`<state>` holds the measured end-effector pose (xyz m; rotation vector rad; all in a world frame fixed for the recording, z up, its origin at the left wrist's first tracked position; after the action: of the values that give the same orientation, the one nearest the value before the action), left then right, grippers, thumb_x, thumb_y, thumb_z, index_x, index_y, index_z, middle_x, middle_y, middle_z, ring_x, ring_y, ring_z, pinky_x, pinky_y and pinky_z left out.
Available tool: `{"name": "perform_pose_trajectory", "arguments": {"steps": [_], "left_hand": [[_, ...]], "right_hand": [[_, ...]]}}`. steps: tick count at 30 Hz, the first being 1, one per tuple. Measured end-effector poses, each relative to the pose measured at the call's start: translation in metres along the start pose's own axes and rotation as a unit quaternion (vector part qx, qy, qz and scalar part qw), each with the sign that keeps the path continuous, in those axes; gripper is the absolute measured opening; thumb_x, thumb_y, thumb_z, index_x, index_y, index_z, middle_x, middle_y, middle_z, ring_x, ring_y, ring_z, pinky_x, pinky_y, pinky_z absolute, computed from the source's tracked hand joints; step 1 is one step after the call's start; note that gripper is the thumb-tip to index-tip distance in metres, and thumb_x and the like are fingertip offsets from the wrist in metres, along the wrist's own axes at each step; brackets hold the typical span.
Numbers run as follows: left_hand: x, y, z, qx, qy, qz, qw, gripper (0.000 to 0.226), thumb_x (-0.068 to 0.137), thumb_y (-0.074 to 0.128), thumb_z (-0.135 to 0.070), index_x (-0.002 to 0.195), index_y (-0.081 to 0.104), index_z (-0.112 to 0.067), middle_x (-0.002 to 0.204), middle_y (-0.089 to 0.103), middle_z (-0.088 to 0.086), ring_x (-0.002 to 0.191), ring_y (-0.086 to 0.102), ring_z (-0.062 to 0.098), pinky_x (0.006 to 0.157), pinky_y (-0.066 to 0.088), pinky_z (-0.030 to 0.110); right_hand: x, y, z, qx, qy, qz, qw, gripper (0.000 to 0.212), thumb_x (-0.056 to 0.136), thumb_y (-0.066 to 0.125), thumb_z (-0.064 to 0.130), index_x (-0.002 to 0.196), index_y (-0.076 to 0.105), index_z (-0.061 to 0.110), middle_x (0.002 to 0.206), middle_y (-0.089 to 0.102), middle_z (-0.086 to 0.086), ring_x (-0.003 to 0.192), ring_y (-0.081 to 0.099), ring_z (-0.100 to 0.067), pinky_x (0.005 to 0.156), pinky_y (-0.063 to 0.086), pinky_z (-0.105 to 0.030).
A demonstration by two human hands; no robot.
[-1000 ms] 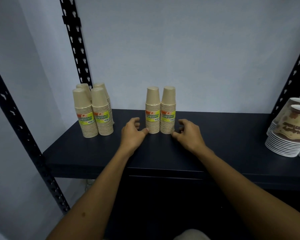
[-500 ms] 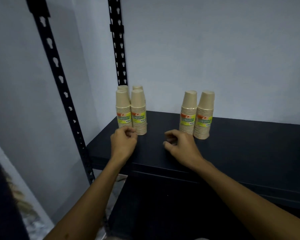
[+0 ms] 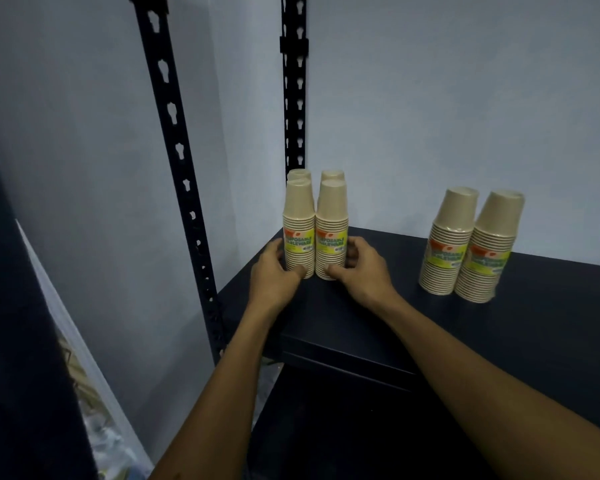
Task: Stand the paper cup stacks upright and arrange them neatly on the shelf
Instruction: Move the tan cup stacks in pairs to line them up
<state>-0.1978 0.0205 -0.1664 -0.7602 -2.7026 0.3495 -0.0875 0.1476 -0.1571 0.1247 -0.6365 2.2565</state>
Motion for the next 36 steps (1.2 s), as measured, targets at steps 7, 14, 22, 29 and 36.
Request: {"name": "perform_pose_trajectory", "arguments": {"steps": [7,14,22,29,36], "left_hand": [[-0.013,-0.001,-0.007,-0.007,0.034,-0.035,0.999,0.047,0.083,0.071,-0.014,0.127,0.054,-0.018,0.116,0.066,-0.003,0.105,0.062,0.011,0.089,0.049,0.025],[-0.035,0.031,-0.023,-0.051,0.034,0.068,0.996,0.047,0.078,0.078,-0.016,0.119,0.057,-0.022,0.102,0.068,-0.005,0.092,0.065,0.004,0.079,0.054,0.021],[-0.047,0.078,-0.042,-0.055,0.03,0.167,0.984,0.049,0.07,0.084,-0.021,0.112,0.06,-0.024,0.099,0.071,-0.001,0.09,0.069,0.009,0.085,0.057,0.032],[-0.057,0.11,-0.053,-0.085,0.027,0.198,0.976,0.051,0.07,0.083,-0.015,0.115,0.059,-0.023,0.101,0.072,-0.001,0.093,0.069,0.008,0.085,0.056,0.029],[-0.063,0.123,-0.057,-0.099,0.032,0.198,0.975,0.049,0.07,0.083,-0.013,0.113,0.06,-0.02,0.099,0.072,0.001,0.093,0.07,0.01,0.082,0.056,0.026]], "right_hand": [[-0.013,-0.011,0.003,-0.025,0.007,-0.001,1.0,0.053,0.078,0.078,0.011,0.125,0.054,0.016,0.116,0.067,0.001,0.101,0.065,-0.011,0.092,0.053,-0.033],[-0.054,-0.059,-0.013,-0.02,0.022,-0.002,1.0,0.054,0.079,0.076,0.011,0.127,0.052,0.019,0.117,0.066,0.008,0.105,0.063,-0.004,0.093,0.052,-0.03],[-0.083,-0.119,-0.021,-0.057,0.035,-0.024,0.997,0.047,0.08,0.076,0.013,0.12,0.057,0.029,0.104,0.065,0.02,0.096,0.06,0.007,0.075,0.044,-0.006],[-0.093,-0.153,-0.035,-0.068,0.062,-0.052,0.994,0.051,0.077,0.079,0.013,0.122,0.059,0.027,0.107,0.07,0.014,0.095,0.065,0.003,0.082,0.05,-0.015],[-0.105,-0.164,-0.045,-0.022,0.082,-0.097,0.992,0.051,0.076,0.08,0.015,0.12,0.056,0.027,0.111,0.067,0.011,0.098,0.064,0.002,0.083,0.052,-0.017]]}}
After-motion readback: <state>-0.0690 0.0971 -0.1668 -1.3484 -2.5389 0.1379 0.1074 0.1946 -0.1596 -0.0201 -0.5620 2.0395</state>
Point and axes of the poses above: each hand's wrist, its own x-axis towards the middle knuckle, its own y-axis out of the palm, z = x × y, the point moved 6 cm from there along x, towards the middle knuckle
